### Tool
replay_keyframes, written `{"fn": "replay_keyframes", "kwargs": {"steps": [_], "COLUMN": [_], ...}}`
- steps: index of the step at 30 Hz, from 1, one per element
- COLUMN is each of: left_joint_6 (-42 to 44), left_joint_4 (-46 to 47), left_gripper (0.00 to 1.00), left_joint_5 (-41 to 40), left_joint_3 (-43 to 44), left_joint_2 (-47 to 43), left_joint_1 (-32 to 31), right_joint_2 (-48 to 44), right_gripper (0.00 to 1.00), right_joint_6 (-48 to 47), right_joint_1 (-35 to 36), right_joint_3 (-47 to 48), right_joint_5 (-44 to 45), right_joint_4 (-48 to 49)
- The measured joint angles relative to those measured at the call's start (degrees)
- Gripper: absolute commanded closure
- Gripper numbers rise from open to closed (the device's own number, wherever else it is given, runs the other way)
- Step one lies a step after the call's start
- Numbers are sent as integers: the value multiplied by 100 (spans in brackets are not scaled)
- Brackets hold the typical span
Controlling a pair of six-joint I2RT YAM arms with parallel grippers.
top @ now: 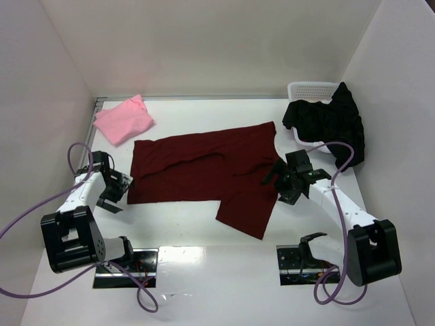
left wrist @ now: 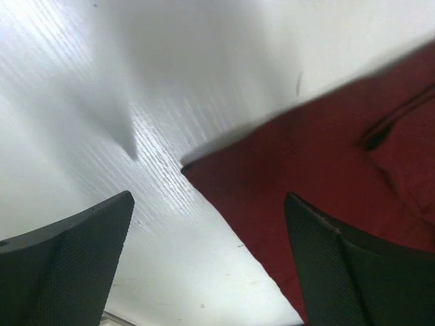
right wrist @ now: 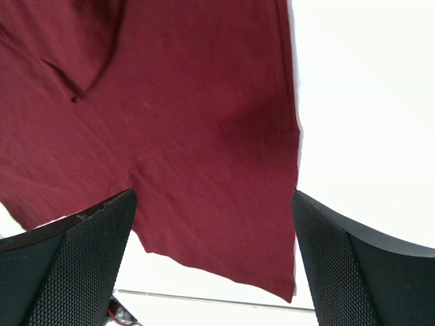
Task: Fold and stack the t-shirts
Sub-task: Grap the side of the flattened tshirt closest away from the robot with both arms
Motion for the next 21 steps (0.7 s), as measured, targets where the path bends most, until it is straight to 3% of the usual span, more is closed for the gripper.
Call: {"fn": "replay_keyframes", "kwargs": {"steps": [12,21], "left_joint_6": [-155,-133], "left_joint_4": [337,463], "left_gripper": [18,37], "left_joint_5": [-186,-162], "left_joint_3": [-44,-186], "left_joint_2": [380,470], "left_joint_1": [0,0], "right_joint_2": [-382,-586], "right_gripper": [0,0], "right_joint_6": [387,455], "right_joint_1": [24,551], "right_joint_3": [-603,-944], "right_joint_5": [-214,-363], "right_joint_4": [227,293]}}
